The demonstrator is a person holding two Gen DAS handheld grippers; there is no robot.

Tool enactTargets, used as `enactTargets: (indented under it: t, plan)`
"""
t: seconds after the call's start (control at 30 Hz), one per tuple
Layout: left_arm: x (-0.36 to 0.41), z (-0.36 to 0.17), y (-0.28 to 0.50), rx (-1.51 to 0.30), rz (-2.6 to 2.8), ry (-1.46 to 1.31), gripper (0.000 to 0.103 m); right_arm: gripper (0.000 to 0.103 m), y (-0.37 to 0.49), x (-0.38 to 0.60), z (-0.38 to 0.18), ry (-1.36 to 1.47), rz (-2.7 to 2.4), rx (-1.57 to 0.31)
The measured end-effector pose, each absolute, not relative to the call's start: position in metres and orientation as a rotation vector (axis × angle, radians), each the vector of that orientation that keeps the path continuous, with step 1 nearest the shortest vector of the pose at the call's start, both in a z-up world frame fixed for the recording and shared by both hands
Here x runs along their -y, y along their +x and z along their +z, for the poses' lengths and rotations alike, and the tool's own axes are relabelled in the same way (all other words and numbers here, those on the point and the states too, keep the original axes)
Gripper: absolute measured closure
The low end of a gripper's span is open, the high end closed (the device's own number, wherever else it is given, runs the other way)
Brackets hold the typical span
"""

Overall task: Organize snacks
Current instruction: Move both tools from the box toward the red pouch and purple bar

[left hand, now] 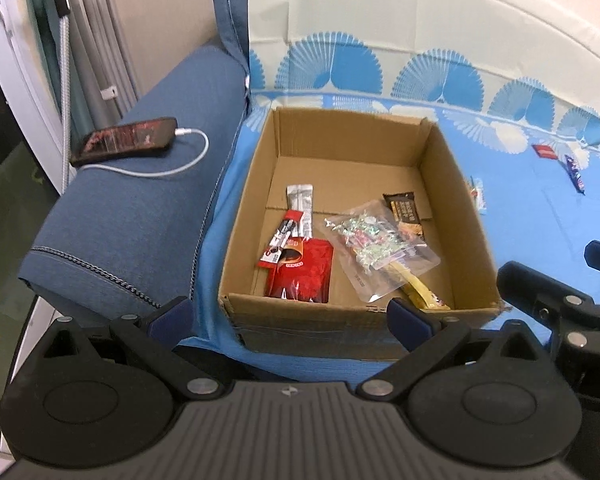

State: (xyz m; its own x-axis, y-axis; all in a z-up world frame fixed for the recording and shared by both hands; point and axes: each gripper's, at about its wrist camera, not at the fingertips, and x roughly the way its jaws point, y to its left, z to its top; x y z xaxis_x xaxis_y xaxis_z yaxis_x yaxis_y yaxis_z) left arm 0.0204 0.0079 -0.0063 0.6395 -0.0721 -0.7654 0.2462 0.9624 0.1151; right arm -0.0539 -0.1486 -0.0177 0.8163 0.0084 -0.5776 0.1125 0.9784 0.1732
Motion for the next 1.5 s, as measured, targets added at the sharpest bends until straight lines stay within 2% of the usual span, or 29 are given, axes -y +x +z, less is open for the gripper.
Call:
enactTargets:
  t: [0.73, 1.5]
  plan:
    - [0.002, 0.02, -0.025, -0.762, -0.218, 0.253, 0.0, 0.0, -0.114, 0.156, 0.003, 0.221, -0.098, -0.502]
    - [0.056, 0.008, -0.007, -0.8, -0.253, 0.39, 0.0, 0.0, -0.115, 0.205, -0.022, 0.345, -0.149, -0.529]
